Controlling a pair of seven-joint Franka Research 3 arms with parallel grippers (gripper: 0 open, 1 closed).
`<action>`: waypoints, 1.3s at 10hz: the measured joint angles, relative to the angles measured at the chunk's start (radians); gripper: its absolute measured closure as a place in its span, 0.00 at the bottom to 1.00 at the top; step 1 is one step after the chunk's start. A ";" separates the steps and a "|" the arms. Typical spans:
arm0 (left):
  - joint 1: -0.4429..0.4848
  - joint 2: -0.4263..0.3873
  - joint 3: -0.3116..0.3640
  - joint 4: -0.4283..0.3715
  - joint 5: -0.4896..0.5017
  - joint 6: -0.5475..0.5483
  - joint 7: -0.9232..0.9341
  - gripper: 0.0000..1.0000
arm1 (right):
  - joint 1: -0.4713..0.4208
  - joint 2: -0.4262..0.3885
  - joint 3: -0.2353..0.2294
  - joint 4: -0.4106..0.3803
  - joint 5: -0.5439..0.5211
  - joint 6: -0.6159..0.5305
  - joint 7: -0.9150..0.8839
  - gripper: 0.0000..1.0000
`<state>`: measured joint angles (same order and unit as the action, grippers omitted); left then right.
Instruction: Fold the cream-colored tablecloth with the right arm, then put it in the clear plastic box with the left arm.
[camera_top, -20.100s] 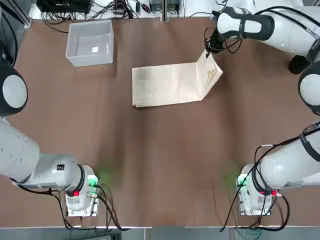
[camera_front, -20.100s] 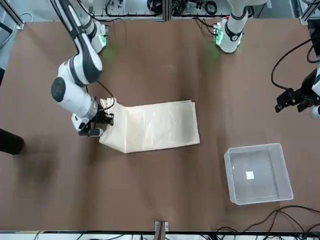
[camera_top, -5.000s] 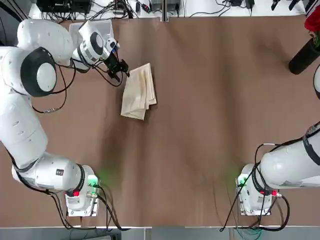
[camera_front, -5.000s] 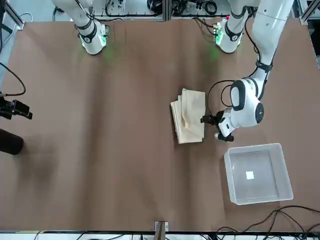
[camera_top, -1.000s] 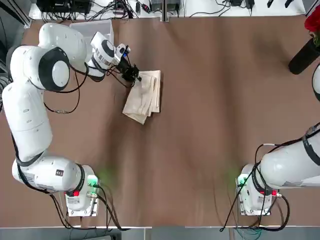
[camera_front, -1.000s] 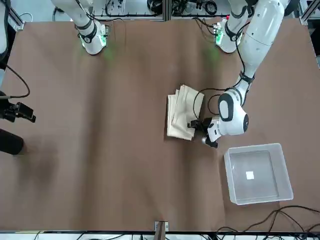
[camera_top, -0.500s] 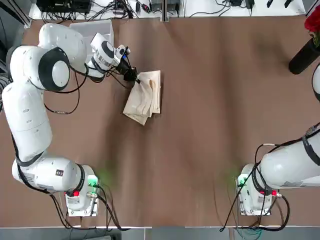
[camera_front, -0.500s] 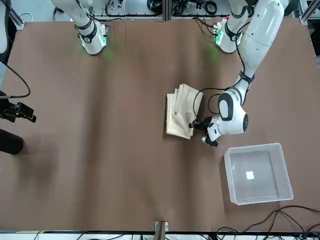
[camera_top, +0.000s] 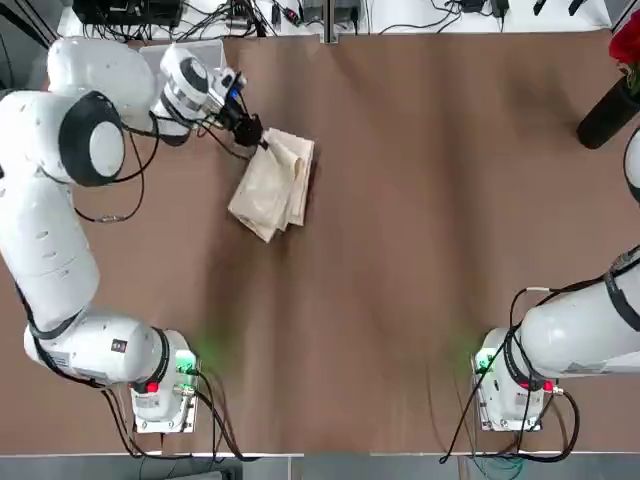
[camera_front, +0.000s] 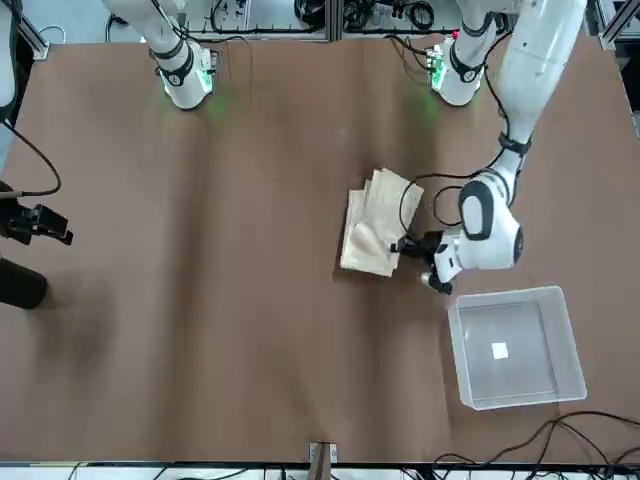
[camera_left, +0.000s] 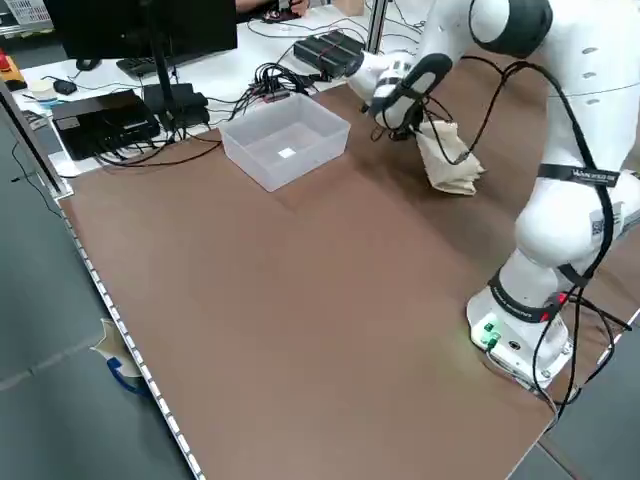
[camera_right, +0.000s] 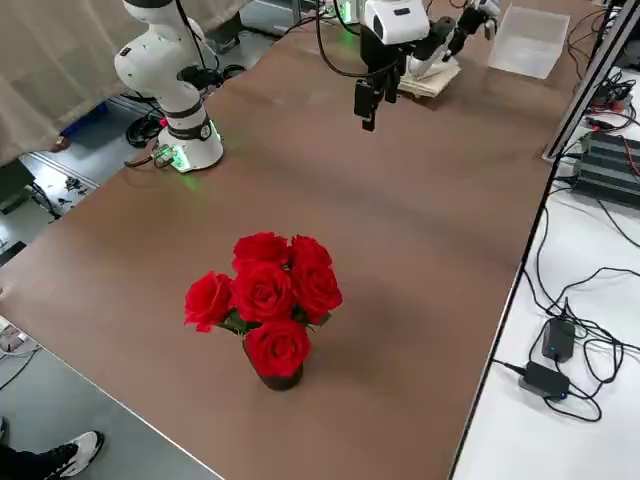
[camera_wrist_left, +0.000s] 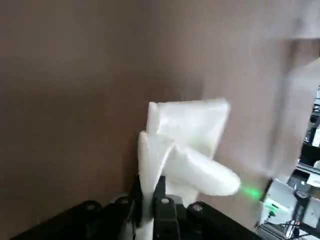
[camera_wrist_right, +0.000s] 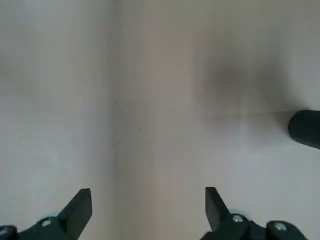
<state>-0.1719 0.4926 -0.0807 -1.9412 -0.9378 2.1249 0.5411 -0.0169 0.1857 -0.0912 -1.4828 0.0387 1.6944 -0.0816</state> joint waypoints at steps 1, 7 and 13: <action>0.000 -0.038 0.008 -0.001 0.030 -0.019 -0.024 0.88 | 0.000 0.000 0.000 0.000 0.000 0.000 0.000 0.00; 0.004 -0.202 0.163 0.084 0.296 -0.303 -0.054 0.88 | 0.000 0.000 0.000 0.000 0.000 0.000 0.000 0.00; 0.029 -0.187 0.344 0.450 0.564 -0.651 0.058 0.88 | 0.010 0.000 0.001 0.001 0.000 0.000 0.000 0.00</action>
<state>-0.1424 0.3053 0.2632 -1.4916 -0.3737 1.4735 0.5995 -0.0066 0.1854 -0.0905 -1.4819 0.0387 1.6941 -0.0813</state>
